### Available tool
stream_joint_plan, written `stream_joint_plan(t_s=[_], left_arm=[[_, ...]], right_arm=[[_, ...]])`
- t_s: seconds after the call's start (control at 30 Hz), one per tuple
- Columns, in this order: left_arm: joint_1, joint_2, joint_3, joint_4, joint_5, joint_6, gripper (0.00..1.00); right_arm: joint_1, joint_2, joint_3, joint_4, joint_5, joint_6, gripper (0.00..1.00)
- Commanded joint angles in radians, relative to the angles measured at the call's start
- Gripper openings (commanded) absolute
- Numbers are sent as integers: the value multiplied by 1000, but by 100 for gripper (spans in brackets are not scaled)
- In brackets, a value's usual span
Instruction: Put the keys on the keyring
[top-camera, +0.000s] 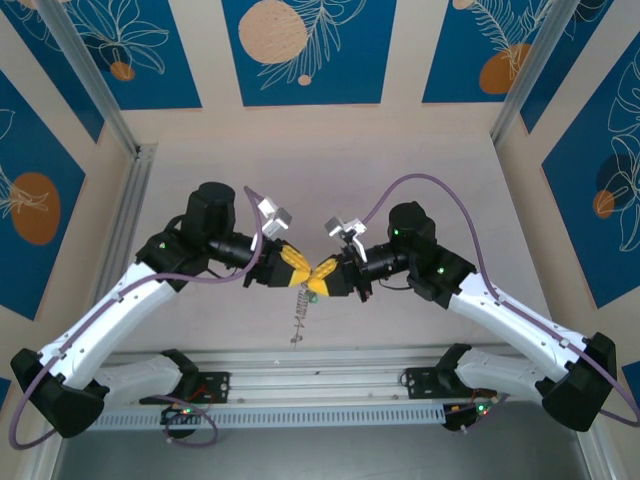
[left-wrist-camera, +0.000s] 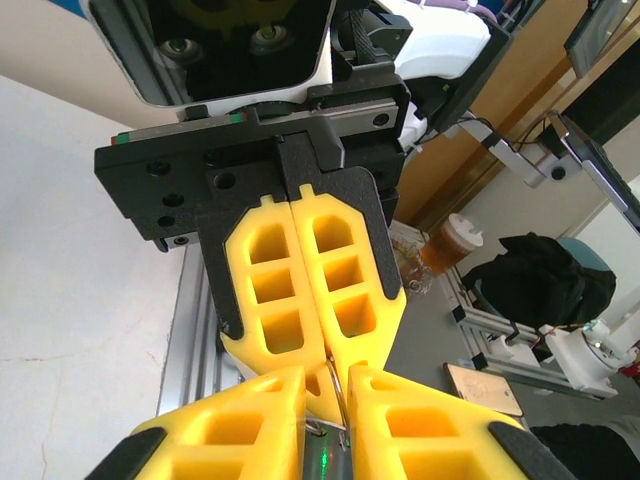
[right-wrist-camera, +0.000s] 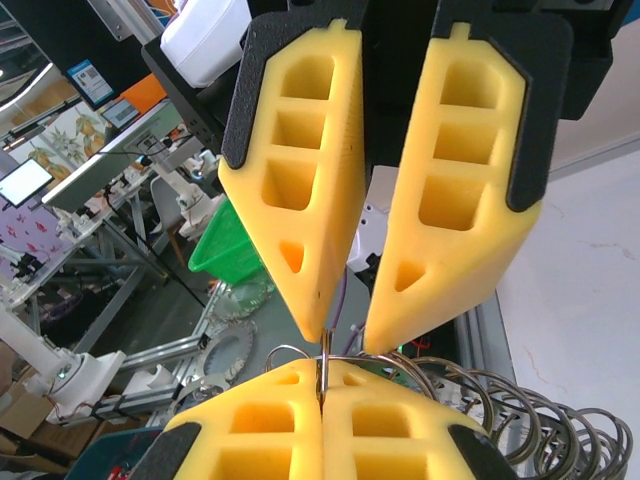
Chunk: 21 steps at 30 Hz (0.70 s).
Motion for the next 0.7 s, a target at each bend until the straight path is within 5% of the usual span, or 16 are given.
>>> stream_joint_plan(t_s=[0.0,0.27,0.4,0.67], left_arm=[[-22,5,29,-69,6,45,17],[-35,13,49,-138,-11,88,16],[-37,19,52,-137,-6,86,0],[-38,14,56,-130,1,83,0]], right_arm=[[5,2,44,13,8,-22,0],[2,6,50,9,19,-28,0],[2,10,51,6,26,-32,0],[1,-8,49,-19,90,-68,0]])
